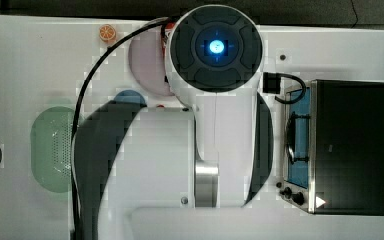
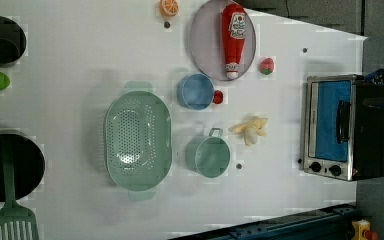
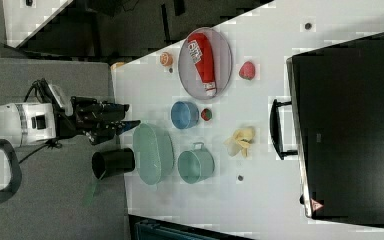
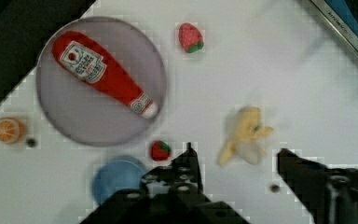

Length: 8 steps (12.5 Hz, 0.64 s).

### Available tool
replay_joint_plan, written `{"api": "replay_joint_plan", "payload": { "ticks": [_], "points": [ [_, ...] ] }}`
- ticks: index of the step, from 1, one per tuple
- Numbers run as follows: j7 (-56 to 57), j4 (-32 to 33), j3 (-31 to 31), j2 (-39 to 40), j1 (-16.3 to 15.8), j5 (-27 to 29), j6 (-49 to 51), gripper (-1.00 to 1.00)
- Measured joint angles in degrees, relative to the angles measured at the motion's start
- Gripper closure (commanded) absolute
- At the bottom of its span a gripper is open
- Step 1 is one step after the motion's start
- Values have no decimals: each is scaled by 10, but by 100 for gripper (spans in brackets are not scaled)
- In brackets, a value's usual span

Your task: Pick banana from table and place on oven.

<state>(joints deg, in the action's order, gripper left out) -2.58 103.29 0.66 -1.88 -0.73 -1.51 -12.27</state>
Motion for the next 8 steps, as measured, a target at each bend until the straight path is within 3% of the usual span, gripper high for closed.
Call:
{"api": "replay_joint_plan", "payload": {
  "ticks": [3,5,8],
  "points": [
    [0,158,7,-175,13,-8,97,-99],
    [0,179,19,-256,11,-12,93,-100],
    [0,142,30,-276,6,-11,25,-100]
  ]
}}
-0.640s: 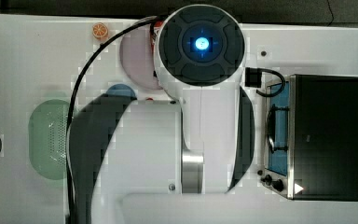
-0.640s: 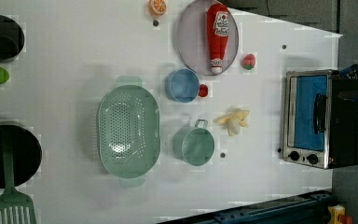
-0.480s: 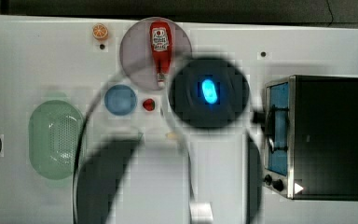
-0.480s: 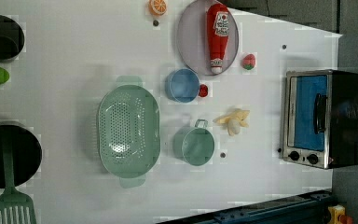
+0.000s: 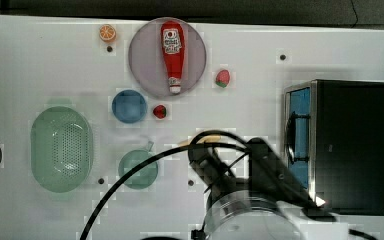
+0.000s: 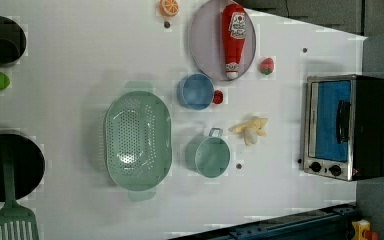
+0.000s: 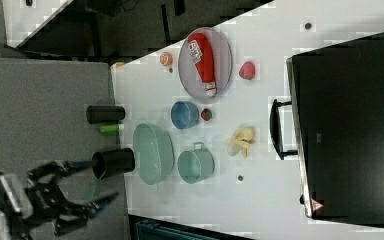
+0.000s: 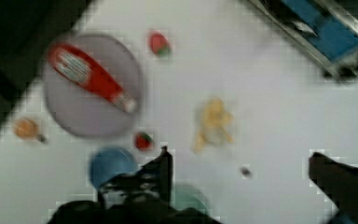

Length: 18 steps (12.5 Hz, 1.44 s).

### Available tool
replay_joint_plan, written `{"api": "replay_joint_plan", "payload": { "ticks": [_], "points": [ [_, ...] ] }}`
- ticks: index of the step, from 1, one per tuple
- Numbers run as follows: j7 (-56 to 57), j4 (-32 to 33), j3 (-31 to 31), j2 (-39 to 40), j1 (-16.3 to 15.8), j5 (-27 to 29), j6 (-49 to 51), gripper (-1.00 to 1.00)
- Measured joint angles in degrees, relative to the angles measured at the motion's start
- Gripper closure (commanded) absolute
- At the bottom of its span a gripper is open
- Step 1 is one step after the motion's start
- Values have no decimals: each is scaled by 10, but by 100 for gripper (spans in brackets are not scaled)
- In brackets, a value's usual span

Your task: Pick banana from table and place on oven.

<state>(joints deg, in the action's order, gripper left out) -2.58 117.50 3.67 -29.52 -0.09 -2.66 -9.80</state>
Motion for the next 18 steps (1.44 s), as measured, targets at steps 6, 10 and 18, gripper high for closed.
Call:
{"api": "replay_joint_plan", "payload": {
  "ticks": [6,10,18],
  "points": [
    [-1,78,-19,174,8,-6,-167,-100],
    [0,170,-9,309,-1,16,-284,-100],
    [0,232,-8,409,2,-1,-499,-100]
  ]
}}
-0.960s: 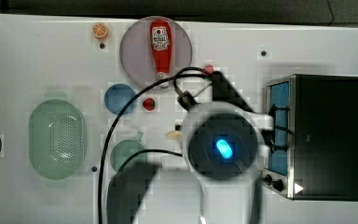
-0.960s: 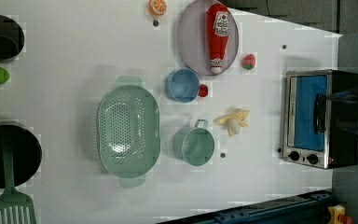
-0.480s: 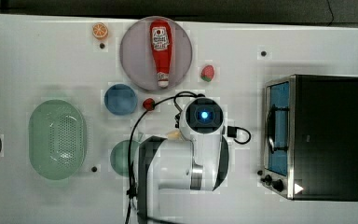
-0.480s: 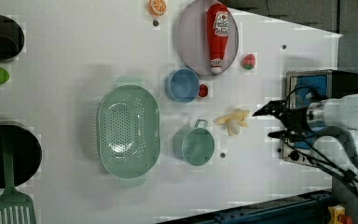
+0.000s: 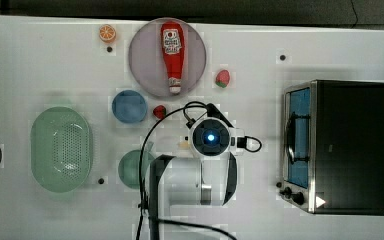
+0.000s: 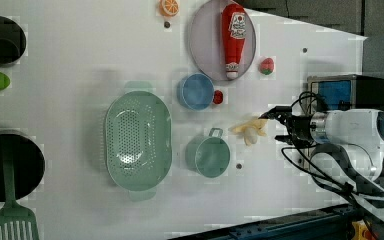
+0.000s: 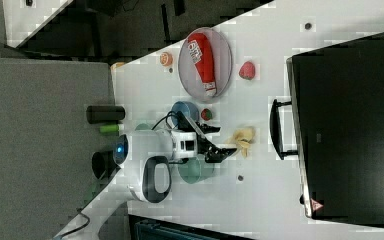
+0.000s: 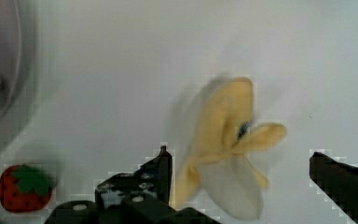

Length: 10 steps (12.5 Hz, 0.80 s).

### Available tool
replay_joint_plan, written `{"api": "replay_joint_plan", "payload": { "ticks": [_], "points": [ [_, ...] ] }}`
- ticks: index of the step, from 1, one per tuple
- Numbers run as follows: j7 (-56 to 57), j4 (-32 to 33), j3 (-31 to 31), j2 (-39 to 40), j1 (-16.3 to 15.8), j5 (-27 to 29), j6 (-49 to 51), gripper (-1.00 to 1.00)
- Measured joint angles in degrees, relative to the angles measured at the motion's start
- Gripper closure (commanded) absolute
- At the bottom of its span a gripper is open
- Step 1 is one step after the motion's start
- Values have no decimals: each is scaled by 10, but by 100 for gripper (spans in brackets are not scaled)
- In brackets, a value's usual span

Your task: Pick banana from table and place on oven.

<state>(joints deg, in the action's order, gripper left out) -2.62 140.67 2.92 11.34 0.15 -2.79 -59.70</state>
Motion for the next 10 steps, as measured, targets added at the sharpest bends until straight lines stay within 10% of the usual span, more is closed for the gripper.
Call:
{"api": "replay_joint_plan", "payload": {
  "ticks": [4,10],
  "points": [
    [-1,9,13,79,5,4,-78,-92],
    [-1,12,-7,101,1,4,-133,47]
  ]
}}
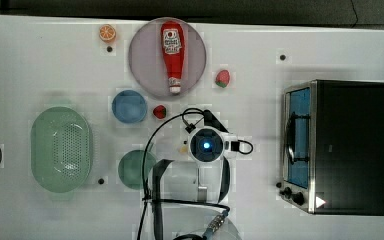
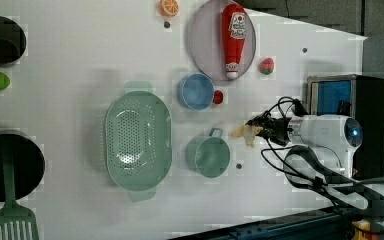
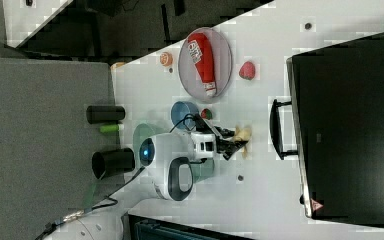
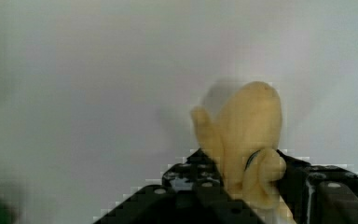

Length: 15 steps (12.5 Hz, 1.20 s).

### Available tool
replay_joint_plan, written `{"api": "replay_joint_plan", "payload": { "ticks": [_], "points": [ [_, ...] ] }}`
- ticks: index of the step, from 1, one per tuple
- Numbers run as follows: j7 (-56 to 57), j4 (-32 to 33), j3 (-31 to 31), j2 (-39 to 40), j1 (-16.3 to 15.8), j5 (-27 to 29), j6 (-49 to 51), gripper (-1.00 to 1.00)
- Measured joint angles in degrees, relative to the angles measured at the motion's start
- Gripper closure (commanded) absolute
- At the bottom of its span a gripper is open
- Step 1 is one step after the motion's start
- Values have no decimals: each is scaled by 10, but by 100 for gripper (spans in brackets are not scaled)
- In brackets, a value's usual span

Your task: Pick banana from table and place on oven.

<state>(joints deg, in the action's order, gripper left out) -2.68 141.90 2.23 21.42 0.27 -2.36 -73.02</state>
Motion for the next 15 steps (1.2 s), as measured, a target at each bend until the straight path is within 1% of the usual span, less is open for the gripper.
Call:
{"api": "replay_joint_plan", "payload": {
  "ticks": [2,4,5,6,8,10,13,14,15],
  "points": [
    [-1,-7,-12,-5,-2,-3,-2,47],
    [0,-8,-9,-15,-7,-2,10,47],
    [1,2,-7,-34,-3,-2,14,47],
    [1,10,-8,-65,0,-2,45,47],
    [1,4,-10,-142,3,-6,144,47],
    [0,-19,0,-227,-1,3,267,47],
    [1,-114,4,-348,-2,8,471,47],
    [1,-157,4,-375,-1,9,530,47],
    [0,-200,0,-392,1,6,567,47]
  ]
}}
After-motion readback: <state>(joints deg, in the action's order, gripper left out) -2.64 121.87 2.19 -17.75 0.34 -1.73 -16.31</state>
